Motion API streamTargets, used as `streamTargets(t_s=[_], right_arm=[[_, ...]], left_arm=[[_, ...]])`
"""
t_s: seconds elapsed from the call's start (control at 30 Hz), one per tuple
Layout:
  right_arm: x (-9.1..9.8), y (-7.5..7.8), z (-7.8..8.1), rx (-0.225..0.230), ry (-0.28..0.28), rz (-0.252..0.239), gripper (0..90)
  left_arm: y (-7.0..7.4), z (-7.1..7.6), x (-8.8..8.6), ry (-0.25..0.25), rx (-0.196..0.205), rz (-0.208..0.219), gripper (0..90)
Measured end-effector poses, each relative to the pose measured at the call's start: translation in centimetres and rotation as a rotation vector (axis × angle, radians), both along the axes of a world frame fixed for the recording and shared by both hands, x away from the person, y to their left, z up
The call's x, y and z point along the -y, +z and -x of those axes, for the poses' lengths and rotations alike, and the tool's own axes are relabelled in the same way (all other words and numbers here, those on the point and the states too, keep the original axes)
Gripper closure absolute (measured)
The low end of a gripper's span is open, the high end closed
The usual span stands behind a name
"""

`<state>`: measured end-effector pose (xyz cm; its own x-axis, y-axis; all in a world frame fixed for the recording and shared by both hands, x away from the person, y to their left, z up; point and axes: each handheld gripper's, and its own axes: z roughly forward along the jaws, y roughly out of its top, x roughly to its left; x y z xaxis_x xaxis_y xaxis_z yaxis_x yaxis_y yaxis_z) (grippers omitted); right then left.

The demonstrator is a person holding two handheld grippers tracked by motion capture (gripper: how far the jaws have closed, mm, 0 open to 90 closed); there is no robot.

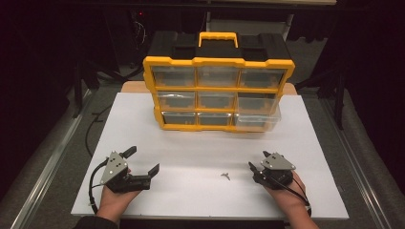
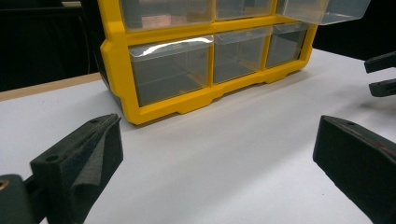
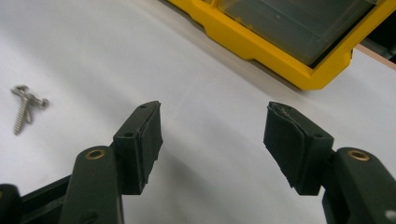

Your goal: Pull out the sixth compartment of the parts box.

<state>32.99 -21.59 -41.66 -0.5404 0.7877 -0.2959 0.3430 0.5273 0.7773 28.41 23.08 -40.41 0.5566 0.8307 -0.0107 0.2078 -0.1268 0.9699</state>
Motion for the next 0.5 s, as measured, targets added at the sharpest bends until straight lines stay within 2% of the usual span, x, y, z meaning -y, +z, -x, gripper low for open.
streamTargets(t_s=[0.1, 0.2, 0.37, 0.5], right_arm=[[0.4, 0.2, 0.1, -0.004, -0.005, -0.077, 35.8], [0.8, 0.3, 0.2, -0.001, -0.015, -0.127, 32.0], [1.1, 0.4, 0.4, 0.015, -0.024, -0.197, 23.3], [1.4, 0.4, 0.3, 0.003, -0.033, -0.245, 16.9]], left_arm=[[0.0, 0.0, 0.0, 0.0, -0.002, 0.001, 2.1], [-0.1, -0.1, -0.1, -0.001, -0.008, 0.007, 2.0], [-0.3, -0.3, -0.1, -0.004, -0.023, 0.01, 1.9], [-0.5, -0.4, 0.0, -0.005, -0.037, 0.0, 1.3]])
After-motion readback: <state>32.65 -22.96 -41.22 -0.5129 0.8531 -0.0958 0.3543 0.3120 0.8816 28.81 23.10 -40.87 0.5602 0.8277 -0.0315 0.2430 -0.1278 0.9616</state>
